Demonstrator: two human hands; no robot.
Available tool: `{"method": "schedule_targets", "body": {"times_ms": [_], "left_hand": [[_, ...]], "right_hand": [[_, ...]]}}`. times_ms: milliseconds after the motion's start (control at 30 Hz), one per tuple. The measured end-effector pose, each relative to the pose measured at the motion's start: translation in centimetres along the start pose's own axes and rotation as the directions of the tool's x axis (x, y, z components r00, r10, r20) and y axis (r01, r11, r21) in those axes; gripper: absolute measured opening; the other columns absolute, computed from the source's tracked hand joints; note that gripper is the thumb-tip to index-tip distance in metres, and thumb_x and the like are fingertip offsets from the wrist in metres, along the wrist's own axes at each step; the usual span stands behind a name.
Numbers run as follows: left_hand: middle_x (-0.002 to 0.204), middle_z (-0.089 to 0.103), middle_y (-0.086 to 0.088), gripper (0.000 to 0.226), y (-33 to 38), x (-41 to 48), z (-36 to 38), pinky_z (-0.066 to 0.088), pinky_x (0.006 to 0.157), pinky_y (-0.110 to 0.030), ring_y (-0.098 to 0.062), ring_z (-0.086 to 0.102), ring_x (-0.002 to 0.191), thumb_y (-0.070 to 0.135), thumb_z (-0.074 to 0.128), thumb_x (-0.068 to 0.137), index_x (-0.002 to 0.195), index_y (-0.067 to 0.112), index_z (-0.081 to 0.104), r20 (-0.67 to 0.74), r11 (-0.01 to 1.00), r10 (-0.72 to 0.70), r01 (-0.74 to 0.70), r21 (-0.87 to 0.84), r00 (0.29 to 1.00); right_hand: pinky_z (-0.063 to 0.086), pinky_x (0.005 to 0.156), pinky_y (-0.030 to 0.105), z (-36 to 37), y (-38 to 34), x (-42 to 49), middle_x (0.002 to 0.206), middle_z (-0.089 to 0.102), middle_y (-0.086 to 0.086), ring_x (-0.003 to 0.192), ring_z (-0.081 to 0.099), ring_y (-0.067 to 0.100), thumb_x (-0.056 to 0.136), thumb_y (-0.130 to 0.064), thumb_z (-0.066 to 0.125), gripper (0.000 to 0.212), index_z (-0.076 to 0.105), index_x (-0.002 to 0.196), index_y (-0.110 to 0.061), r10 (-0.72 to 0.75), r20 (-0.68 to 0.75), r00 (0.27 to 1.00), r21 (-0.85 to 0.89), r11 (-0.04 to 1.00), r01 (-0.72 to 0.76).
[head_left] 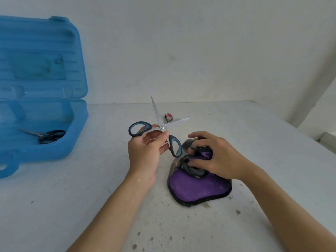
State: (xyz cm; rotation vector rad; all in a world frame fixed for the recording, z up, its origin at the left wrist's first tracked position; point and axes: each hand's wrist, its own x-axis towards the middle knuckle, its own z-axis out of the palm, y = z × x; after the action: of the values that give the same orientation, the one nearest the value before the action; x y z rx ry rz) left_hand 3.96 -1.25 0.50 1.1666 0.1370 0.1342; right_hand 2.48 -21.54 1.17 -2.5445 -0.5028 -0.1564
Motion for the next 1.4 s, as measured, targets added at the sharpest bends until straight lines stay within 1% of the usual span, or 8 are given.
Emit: {"method": "schedule_targets", "body": {"times_ms": [233, 400, 500, 700, 867, 1200, 1333, 1400], "left_hand": [[0.093, 0.079, -0.008, 0.011, 0.3, -0.1, 0.0, 0.061, 0.071, -0.025, -0.017, 0.077, 0.086, 0.002, 0.078, 0.085, 0.094, 0.008, 0.075, -0.03, 1.0, 0.002, -0.003, -0.026, 1.0], [0.096, 0.079, -0.009, 0.013, 0.4, -0.2, 0.1, 0.061, 0.071, -0.025, -0.019, 0.077, 0.088, 0.003, 0.078, 0.086, 0.098, 0.007, 0.075, -0.017, 0.999, -0.011, 0.011, -0.032, 1.0], [0.095, 0.079, -0.008, 0.012, 0.4, 0.0, 0.0, 0.061, 0.071, -0.025, -0.019, 0.077, 0.088, 0.003, 0.078, 0.085, 0.095, 0.008, 0.075, -0.026, 0.999, -0.014, 0.013, -0.037, 1.0], [0.101, 0.078, -0.014, 0.013, 0.5, 0.2, -0.3, 0.061, 0.071, -0.026, -0.02, 0.076, 0.088, 0.0, 0.077, 0.086, 0.096, 0.007, 0.074, -0.031, 0.998, -0.014, 0.012, -0.058, 0.999], [0.102, 0.078, -0.013, 0.015, 0.4, 0.1, -0.2, 0.062, 0.073, -0.028, -0.023, 0.077, 0.093, 0.002, 0.078, 0.085, 0.1, 0.005, 0.074, -0.034, 0.999, -0.018, 0.017, -0.05, 0.999], [0.099, 0.079, -0.009, 0.014, 1.0, -0.3, 0.0, 0.061, 0.075, -0.03, -0.025, 0.076, 0.095, 0.001, 0.076, 0.087, 0.096, 0.012, 0.074, 0.008, 0.984, -0.059, 0.06, -0.17, 0.998], [0.095, 0.078, -0.007, 0.014, 1.1, -0.5, 0.1, 0.061, 0.072, -0.028, -0.023, 0.075, 0.094, 0.0, 0.075, 0.087, 0.097, 0.01, 0.073, 0.029, 0.975, -0.074, 0.078, -0.207, 0.997], [0.092, 0.077, -0.006, 0.014, 1.1, -0.6, 0.3, 0.061, 0.071, -0.028, -0.022, 0.074, 0.091, -0.001, 0.074, 0.087, 0.096, 0.01, 0.073, 0.035, 0.973, -0.072, 0.077, -0.216, 0.997]], "right_hand": [[0.053, 0.096, 0.022, -1.3, 0.1, -0.3, 0.121, 0.064, -0.017, 0.112, 0.064, 0.006, 0.088, -0.003, 0.072, 0.025, 0.077, 0.094, -0.028, -0.106, -0.155, 0.982, 0.107, 0.987, 0.123], [0.05, 0.101, 0.036, -1.8, 0.5, -0.6, 0.134, 0.058, -0.018, 0.127, 0.053, 0.008, 0.082, -0.036, 0.076, 0.01, 0.077, 0.083, -0.025, -0.147, -0.169, 0.975, -0.037, 0.989, 0.143], [0.058, 0.09, 0.033, -2.2, 0.2, -0.6, 0.12, 0.069, -0.018, 0.108, 0.067, 0.007, 0.087, -0.027, 0.079, 0.006, 0.078, 0.092, -0.023, -0.151, -0.225, 0.963, 0.017, 0.987, 0.159], [0.049, 0.084, 0.009, -2.7, -0.4, -1.2, 0.111, 0.061, -0.032, 0.105, 0.056, -0.01, 0.072, -0.052, 0.088, 0.052, 0.065, 0.119, -0.046, -0.005, 0.21, 0.978, -0.093, 0.995, 0.025], [0.05, 0.087, 0.011, -2.5, 0.0, -1.0, 0.104, 0.073, -0.025, 0.099, 0.065, -0.007, 0.089, -0.014, 0.078, 0.038, 0.07, 0.119, -0.037, -0.062, 0.015, 0.998, -0.049, 0.997, 0.063], [0.056, 0.068, 0.023, -3.5, -0.6, -0.8, 0.096, 0.073, -0.005, 0.088, 0.068, 0.02, 0.09, 0.019, 0.038, 0.051, 0.064, 0.097, -0.025, 0.185, -0.273, 0.944, 0.494, 0.869, -0.028], [0.058, 0.068, 0.03, -3.2, -1.3, -0.6, 0.088, 0.075, 0.004, 0.085, 0.069, 0.023, 0.098, -0.005, 0.051, 0.031, 0.077, 0.084, -0.014, 0.376, -0.054, 0.925, 0.704, 0.671, -0.232], [0.059, 0.076, 0.035, -2.7, -1.0, -0.5, 0.095, 0.075, 0.005, 0.088, 0.071, 0.023, 0.095, -0.023, 0.067, 0.013, 0.077, 0.087, -0.019, 0.365, -0.057, 0.929, 0.624, 0.74, -0.252]]}}
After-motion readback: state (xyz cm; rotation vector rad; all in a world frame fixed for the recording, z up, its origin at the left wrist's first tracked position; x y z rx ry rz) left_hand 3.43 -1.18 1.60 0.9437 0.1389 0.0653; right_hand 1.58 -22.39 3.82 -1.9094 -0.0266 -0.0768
